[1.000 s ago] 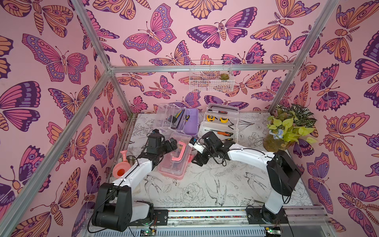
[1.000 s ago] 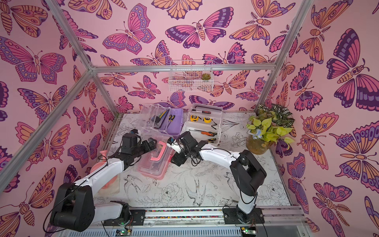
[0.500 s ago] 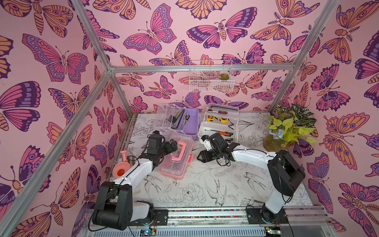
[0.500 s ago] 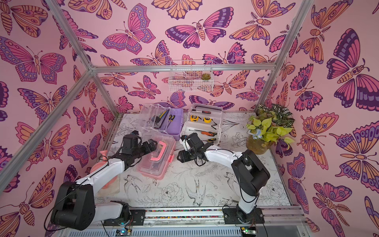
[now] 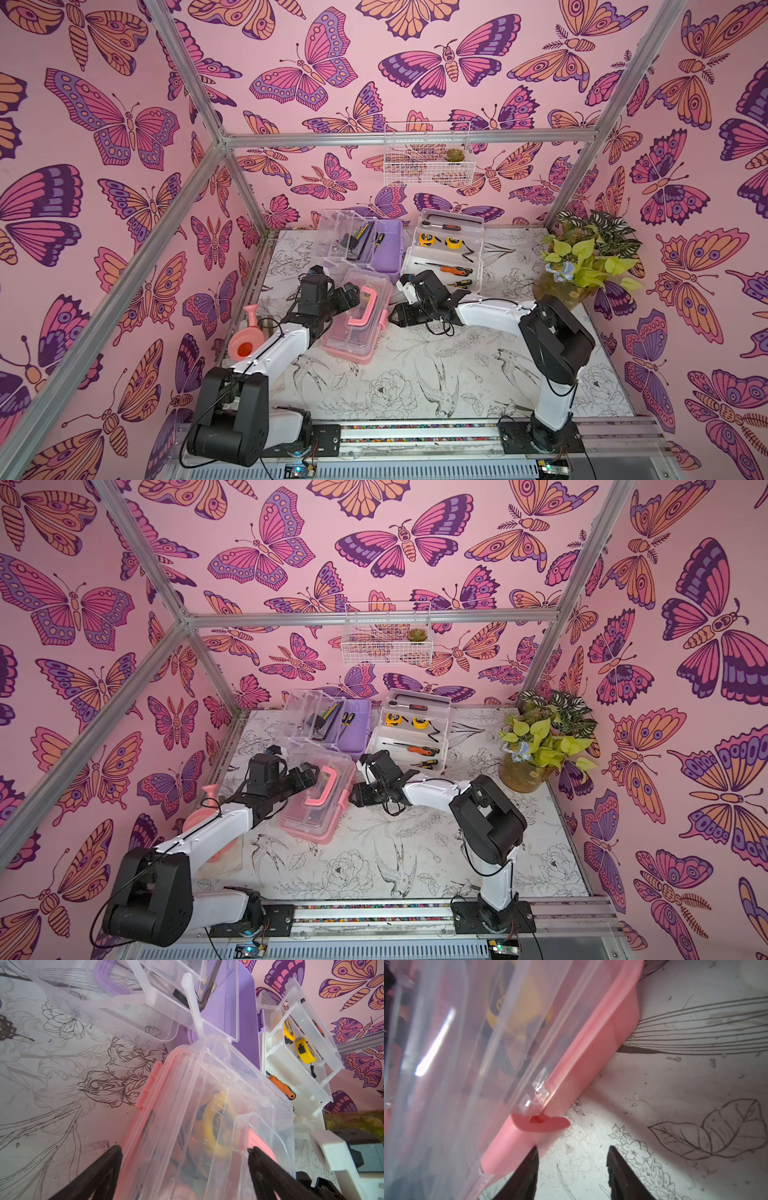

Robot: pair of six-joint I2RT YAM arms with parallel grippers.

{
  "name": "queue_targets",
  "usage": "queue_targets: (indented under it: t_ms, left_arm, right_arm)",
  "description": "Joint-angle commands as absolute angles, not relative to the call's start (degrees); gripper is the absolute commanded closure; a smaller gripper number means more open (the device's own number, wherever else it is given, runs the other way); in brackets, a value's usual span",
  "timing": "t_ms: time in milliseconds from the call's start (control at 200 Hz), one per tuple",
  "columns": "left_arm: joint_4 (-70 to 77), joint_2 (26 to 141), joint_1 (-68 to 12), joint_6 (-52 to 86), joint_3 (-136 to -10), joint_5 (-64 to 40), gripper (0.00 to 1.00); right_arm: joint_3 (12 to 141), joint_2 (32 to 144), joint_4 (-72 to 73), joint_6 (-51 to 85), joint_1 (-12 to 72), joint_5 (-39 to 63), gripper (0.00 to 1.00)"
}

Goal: Close toolboxes
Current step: Fasten the toolbox latch on the toolbox.

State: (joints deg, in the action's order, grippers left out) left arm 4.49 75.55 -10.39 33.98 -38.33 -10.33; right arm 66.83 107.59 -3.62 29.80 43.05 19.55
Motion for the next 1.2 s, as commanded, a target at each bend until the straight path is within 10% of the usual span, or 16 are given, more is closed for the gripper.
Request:
queue_targets:
  t_ms: [0, 861, 1192]
  left_arm:
    - [1.0, 76.2, -10.2, 33.7, -36.4, -10.7, 0.04]
    - [1.7, 75.7, -10.2, 35.8, -33.5, -12.8, 0.05]
    - [-0.2, 74.0, -10.1, 35.0, -36.9, -12.6, 0.03]
  right_arm:
    - [68.7, 107.6, -2.8, 30.2, 43.9, 20.4, 0.46]
    - [60.2, 105.4, 10.0, 34.6, 44.0, 27.2, 0.45]
    - [62.4, 104.1, -4.0, 11.1, 43.6, 25.5, 0.37]
